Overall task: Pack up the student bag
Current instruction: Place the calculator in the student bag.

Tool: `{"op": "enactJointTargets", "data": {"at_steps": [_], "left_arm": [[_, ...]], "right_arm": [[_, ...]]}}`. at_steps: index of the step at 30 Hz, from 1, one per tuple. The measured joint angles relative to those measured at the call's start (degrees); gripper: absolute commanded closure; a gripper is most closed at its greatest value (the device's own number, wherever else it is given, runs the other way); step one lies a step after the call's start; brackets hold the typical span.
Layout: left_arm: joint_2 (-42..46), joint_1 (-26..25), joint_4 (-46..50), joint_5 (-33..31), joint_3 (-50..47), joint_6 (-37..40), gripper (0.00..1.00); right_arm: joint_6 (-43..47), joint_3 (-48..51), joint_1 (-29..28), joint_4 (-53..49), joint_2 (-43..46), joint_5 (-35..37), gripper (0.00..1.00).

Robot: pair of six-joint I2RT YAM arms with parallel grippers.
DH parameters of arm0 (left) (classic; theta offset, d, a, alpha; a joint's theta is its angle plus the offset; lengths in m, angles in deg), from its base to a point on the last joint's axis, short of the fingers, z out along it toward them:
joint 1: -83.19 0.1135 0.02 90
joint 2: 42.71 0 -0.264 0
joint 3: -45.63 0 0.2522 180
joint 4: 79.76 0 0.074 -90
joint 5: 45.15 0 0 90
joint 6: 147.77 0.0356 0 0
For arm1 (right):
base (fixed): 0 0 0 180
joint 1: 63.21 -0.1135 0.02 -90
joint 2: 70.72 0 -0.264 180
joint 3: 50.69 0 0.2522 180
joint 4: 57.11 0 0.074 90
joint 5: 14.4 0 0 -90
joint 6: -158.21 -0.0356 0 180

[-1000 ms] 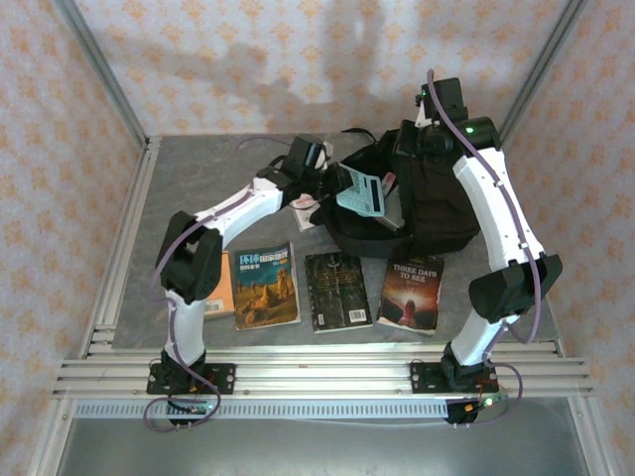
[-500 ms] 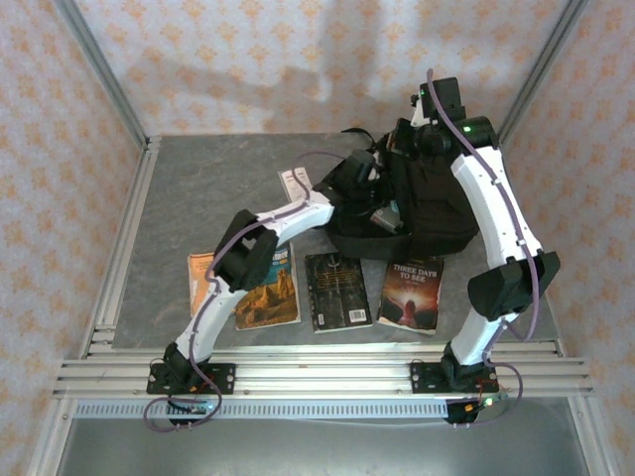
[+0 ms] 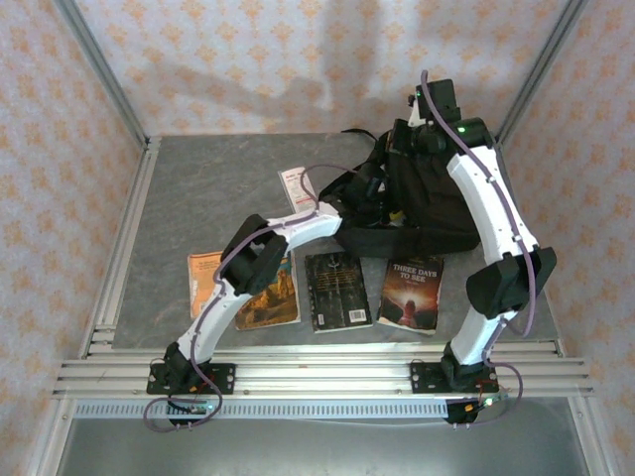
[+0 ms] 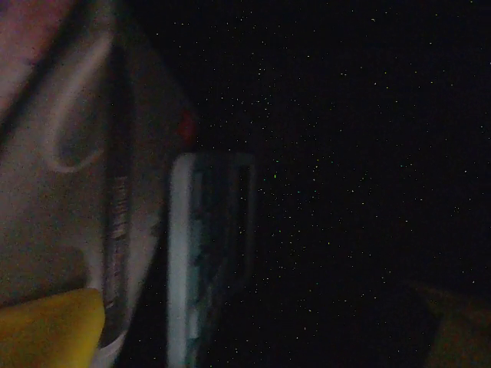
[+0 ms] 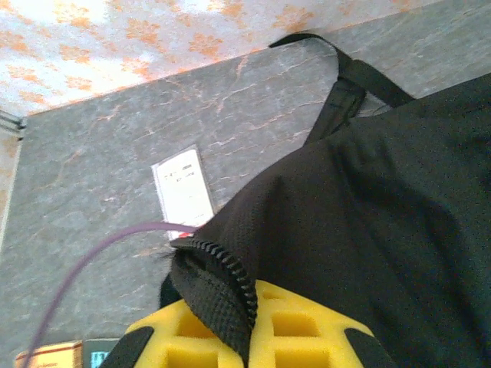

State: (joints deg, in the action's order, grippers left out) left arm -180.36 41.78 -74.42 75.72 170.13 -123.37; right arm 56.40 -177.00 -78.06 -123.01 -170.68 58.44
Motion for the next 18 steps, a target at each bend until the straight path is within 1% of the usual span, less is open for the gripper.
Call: {"op": "enactJointTargets", "data": {"at_steps": [5,8,12,18], "left_arm": [[8.46,1.53,9.86,-1.44,-6.82,6.27,0.04],[13.70,2.54,13.35,-2.38,-11.34,8.85,0.04],[20.65,4.02,18.49,-5.16,-16.24,12.94,0.01],[29.77,5.18,25.88,-8.24,-18.23,19.19,0.00]], "right_arm": [[1.38,4.70,0.00,2.32,1.99,5.14,1.00],[1.57,7.10,0.00,2.91,3.02,6.99,1.00],[2.08,9.33,-0.07,3.61,3.80,9.16,1.00],[2.89,11.39,-0.11,4.63,3.91,11.41,1.00]]}}
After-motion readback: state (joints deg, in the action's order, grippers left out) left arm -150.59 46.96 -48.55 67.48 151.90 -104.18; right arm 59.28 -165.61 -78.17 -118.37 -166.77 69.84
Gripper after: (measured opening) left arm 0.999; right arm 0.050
